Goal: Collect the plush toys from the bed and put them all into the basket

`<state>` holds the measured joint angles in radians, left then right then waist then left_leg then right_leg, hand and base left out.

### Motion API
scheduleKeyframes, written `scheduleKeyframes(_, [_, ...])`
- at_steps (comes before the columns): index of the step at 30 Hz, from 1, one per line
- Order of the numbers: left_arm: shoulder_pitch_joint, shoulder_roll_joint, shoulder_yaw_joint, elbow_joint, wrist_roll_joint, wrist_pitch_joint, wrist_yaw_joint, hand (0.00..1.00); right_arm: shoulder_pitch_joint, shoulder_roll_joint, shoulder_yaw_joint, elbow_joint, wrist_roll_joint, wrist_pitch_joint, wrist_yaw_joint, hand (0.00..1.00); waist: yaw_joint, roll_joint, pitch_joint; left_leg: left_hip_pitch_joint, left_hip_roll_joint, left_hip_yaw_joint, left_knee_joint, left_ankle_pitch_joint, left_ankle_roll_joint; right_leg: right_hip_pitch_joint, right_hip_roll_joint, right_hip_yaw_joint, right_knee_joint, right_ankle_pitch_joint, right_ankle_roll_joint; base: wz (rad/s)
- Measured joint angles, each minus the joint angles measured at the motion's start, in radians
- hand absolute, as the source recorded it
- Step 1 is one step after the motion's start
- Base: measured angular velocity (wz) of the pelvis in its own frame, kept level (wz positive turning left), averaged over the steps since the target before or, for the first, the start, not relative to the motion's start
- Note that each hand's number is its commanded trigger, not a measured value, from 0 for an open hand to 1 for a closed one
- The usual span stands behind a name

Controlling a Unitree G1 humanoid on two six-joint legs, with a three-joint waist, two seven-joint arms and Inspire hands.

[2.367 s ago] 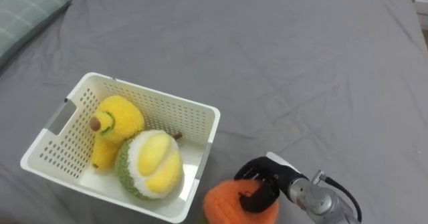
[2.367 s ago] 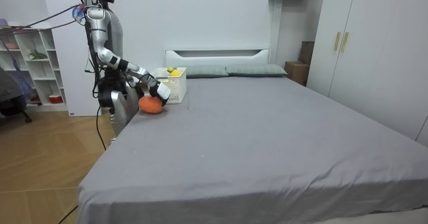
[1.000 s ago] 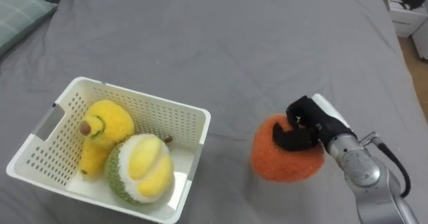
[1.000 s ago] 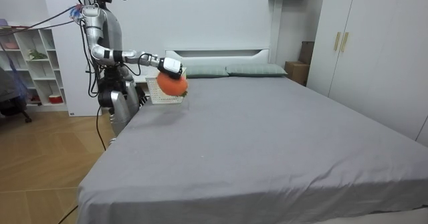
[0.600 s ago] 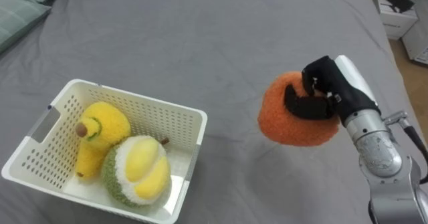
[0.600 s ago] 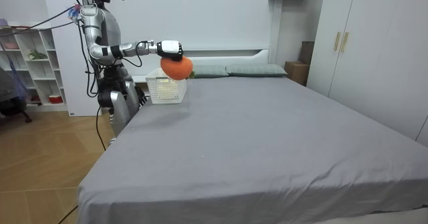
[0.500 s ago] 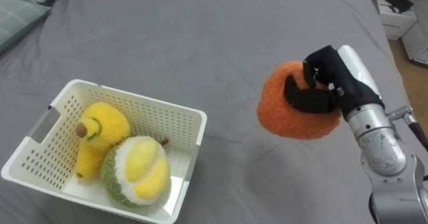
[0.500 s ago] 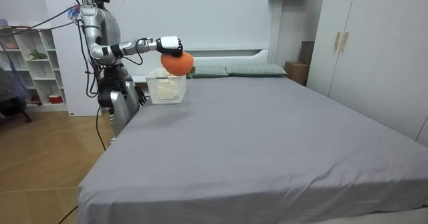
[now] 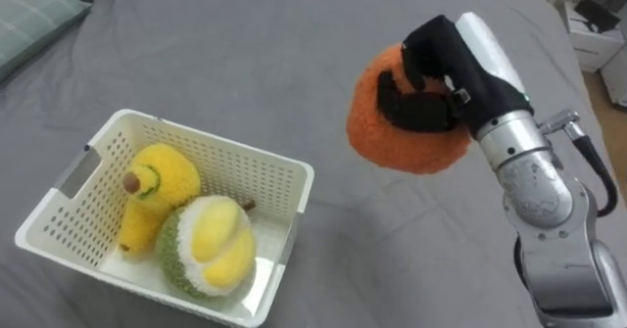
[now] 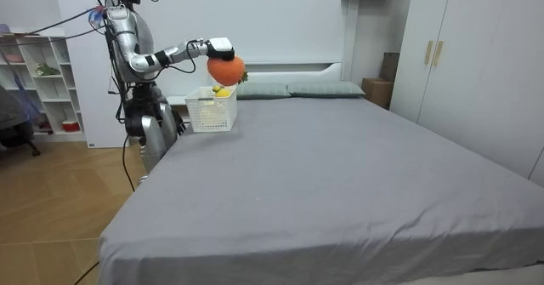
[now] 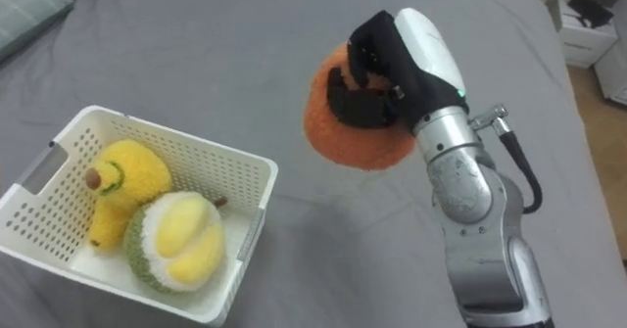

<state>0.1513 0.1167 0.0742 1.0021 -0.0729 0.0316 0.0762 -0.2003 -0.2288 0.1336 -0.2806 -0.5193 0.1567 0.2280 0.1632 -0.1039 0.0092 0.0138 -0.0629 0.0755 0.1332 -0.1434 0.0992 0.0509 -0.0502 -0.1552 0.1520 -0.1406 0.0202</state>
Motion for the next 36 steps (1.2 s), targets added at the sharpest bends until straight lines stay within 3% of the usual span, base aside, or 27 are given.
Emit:
scheduleKeyframes(5, [-0.006,-0.006,0.0,-0.004,-0.001,0.0,0.0,0.0,-0.026,0.039,0.054,-0.002,-0.001,0.0,0.005,1.0,0.04,-0.003,0.0049,-0.007,-0.002,-0.023,0.002,0.0,0.0,0.001,-0.001,-0.027,0.0,0.0,0.0,0.1])
scheduleKeyframes(10, [-0.014,-0.009,-0.01,-0.011,0.0,-0.001,0.002,0.0,-0.04,0.044,0.131,-0.001,-0.015,0.007,0.025,1.0,0.069,-0.005,0.0058,-0.018,-0.004,-0.046,0.005,0.0,0.0,0.0,-0.002,-0.046,-0.002,0.0,0.0,0.15])
scheduleKeyframes(14, [-0.027,-0.009,-0.016,-0.011,0.002,-0.001,0.003,0.0,-0.082,0.048,0.159,0.027,-0.019,0.012,0.032,1.0,0.093,-0.011,0.0137,-0.024,-0.004,-0.054,0.011,0.0,-0.001,0.001,-0.003,-0.055,-0.002,0.0,0.0,0.08])
scheduleKeyframes(23, [-0.024,0.0,-0.012,-0.031,0.01,0.0,0.003,0.0,-0.085,0.05,0.165,0.075,-0.006,0.021,0.059,0.98,0.121,-0.034,0.0109,-0.03,-0.005,-0.06,0.015,0.0,-0.001,0.003,-0.004,-0.073,-0.001,0.0,0.0,0.02])
scheduleKeyframes(24, [-0.023,0.004,-0.009,-0.032,0.011,0.0,0.003,0.0,-0.085,0.05,0.167,0.081,-0.008,0.021,0.061,0.7,0.12,-0.039,0.0115,-0.035,-0.006,-0.064,0.018,0.0,-0.001,0.002,-0.005,-0.078,-0.001,0.0,0.0,0.11])
scheduleKeyframes(25, [-0.023,0.006,-0.01,-0.032,0.013,0.0,0.004,0.0,-0.085,0.049,0.167,0.083,-0.009,0.021,0.063,0.56,0.119,-0.042,0.0124,-0.038,-0.007,-0.069,0.02,0.0,-0.001,0.002,-0.006,-0.083,-0.001,0.0,0.0,0.15])
scheduleKeyframes(26, [-0.024,0.01,-0.01,-0.033,0.018,0.0,0.004,0.0,-0.085,0.048,0.167,0.087,-0.01,0.021,0.068,0.06,0.119,-0.047,0.0134,-0.039,-0.009,-0.079,0.023,0.001,0.0,0.002,-0.007,-0.096,-0.002,0.0,0.0,0.14])
scheduleKeyframes(27, [-0.023,0.011,-0.01,-0.035,0.019,0.0,0.004,0.0,-0.085,0.047,0.167,0.09,-0.009,0.021,0.069,0.0,0.12,-0.049,0.0138,-0.04,-0.01,-0.082,0.024,0.001,0.0,0.002,-0.008,-0.098,-0.001,0.0,0.0,0.15])
scheduleKeyframes(36, [-0.015,0.019,-0.009,-0.038,0.019,0.003,-0.001,0.0,-0.087,0.048,0.178,0.192,-0.041,0.033,0.072,0.0,0.137,-0.062,0.0157,-0.058,-0.023,-0.116,0.039,0.002,0.004,0.006,-0.016,-0.123,-0.001,0.0,0.001,0.12])
